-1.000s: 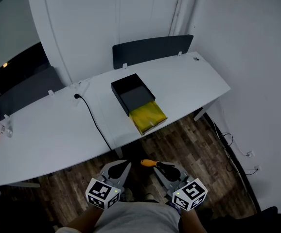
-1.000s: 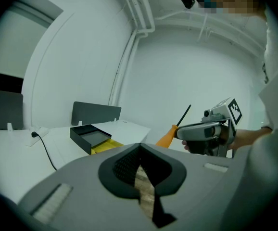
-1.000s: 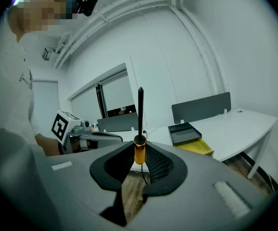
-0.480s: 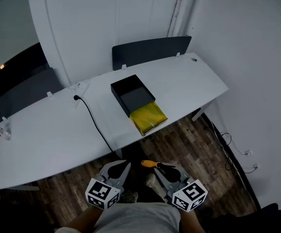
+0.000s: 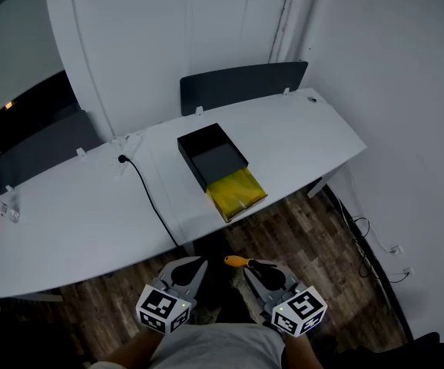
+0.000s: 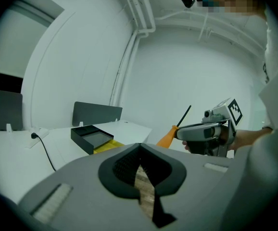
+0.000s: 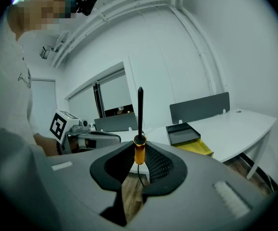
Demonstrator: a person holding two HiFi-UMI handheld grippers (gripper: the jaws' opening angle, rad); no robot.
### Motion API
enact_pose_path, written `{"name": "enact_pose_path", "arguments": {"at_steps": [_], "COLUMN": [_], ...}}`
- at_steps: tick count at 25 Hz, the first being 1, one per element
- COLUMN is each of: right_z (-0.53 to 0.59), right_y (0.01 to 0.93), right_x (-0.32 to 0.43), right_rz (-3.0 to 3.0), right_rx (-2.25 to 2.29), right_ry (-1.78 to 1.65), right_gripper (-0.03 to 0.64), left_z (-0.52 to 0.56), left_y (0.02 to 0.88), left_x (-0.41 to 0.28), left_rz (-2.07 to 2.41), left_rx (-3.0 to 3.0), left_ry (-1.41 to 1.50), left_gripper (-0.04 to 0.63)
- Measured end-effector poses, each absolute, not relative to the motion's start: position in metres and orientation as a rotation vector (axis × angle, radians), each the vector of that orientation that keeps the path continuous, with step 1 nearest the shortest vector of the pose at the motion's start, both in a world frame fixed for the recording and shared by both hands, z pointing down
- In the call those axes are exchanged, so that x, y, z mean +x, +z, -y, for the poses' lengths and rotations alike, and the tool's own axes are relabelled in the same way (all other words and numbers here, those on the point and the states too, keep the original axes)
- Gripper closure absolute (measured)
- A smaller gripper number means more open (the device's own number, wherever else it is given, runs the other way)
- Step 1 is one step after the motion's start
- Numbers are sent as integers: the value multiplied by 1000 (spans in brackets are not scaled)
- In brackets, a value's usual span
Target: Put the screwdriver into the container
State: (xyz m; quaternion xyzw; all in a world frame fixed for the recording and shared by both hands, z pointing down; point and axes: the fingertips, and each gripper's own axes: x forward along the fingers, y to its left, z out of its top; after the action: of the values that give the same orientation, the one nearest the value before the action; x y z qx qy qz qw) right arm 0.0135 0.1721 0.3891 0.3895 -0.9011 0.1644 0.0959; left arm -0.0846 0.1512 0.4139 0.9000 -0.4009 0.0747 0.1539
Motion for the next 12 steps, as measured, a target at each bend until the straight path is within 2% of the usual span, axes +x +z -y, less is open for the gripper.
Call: {"name": "enact_pose_path", "arguments": {"at_steps": [12], "right_z": [-87], "right_y": [398], "right_x": [48], "right_rz": [2686], "right_rx": [1106], "right_ry": [498], "right_gripper": [535], "left_z": [-70], "left_y": [420], "left_x": [-51], "left_rz": [1177], "left_rx": [2564], "left_ry": [229], "left_gripper": [594]}}
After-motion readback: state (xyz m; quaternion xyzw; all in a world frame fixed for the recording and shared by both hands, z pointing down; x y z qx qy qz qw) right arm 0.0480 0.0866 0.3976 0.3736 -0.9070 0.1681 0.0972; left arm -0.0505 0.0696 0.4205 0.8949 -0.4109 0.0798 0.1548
